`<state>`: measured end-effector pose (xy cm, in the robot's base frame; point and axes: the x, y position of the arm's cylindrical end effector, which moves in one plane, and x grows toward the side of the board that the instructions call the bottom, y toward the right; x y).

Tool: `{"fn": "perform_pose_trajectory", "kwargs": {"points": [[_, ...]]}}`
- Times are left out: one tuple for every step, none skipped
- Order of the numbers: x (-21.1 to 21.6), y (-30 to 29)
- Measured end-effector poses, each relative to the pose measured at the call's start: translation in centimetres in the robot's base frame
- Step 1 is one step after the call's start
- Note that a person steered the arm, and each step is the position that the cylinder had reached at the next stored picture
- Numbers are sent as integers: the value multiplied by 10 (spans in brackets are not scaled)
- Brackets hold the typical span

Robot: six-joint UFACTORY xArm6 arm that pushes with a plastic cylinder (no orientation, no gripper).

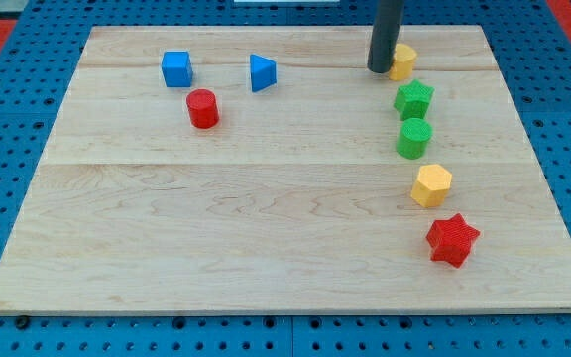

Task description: Move the blue triangle to the top of the yellow heart

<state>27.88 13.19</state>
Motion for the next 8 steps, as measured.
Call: {"fn": "perform_pose_trajectory", "kwargs": {"points": [[0, 27], [-2, -5], [14, -70], [47, -135], [50, -157], [19, -188], [-9, -207], [-20, -206]]}}
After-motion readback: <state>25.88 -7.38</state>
